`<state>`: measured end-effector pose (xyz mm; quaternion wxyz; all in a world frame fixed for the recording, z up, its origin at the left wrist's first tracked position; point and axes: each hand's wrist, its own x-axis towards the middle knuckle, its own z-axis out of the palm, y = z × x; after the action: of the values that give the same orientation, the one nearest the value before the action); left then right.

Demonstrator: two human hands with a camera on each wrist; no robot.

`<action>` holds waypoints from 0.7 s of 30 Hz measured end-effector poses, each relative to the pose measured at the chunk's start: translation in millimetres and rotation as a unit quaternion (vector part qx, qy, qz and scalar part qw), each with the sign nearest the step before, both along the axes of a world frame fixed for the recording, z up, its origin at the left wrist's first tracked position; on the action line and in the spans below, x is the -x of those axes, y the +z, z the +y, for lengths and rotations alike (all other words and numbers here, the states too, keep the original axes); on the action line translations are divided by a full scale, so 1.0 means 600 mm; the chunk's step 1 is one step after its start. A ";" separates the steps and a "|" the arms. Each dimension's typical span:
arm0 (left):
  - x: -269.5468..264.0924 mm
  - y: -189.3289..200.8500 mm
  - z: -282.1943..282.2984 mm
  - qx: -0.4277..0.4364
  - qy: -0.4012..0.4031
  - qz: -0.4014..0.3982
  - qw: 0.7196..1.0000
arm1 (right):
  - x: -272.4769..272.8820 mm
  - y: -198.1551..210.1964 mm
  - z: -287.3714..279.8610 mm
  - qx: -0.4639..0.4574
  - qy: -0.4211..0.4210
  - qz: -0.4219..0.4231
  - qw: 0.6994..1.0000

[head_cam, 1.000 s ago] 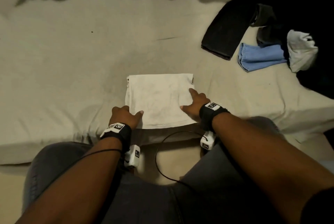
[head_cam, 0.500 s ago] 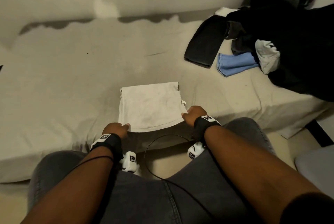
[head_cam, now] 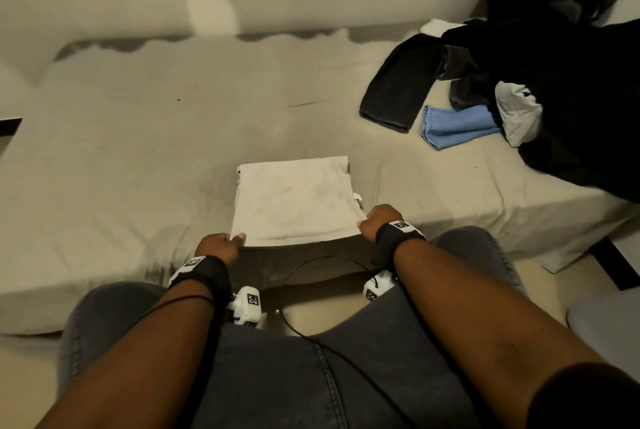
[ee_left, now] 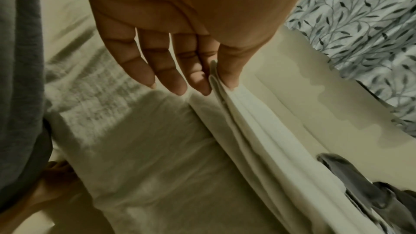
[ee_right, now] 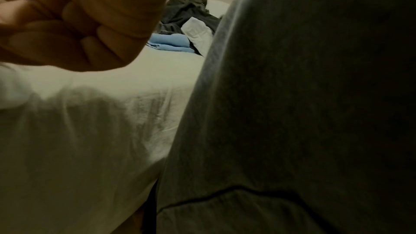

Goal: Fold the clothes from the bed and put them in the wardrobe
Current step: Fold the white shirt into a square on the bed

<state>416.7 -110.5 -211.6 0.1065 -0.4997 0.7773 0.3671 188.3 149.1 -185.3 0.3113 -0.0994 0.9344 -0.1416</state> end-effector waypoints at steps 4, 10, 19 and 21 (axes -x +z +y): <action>-0.004 0.001 -0.004 -0.026 -0.034 -0.051 0.998 | 0.013 -0.001 0.007 -0.016 -0.018 -0.024 0.999; 0.017 0.012 -0.010 0.039 0.053 0.032 0.997 | 0.024 -0.001 -0.023 0.015 0.015 0.031 0.999; 0.080 -0.001 -0.035 0.018 0.069 0.116 0.991 | 0.066 -0.026 -0.068 0.123 -0.041 0.078 0.988; 0.094 -0.008 -0.051 0.014 0.077 0.110 0.991 | 0.076 -0.036 -0.078 0.133 -0.067 0.060 0.987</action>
<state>360.4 -141.1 -216.3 -0.0150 -0.5167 0.7482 0.4160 142.7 102.0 -206.7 0.2282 -0.0853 0.9289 -0.2789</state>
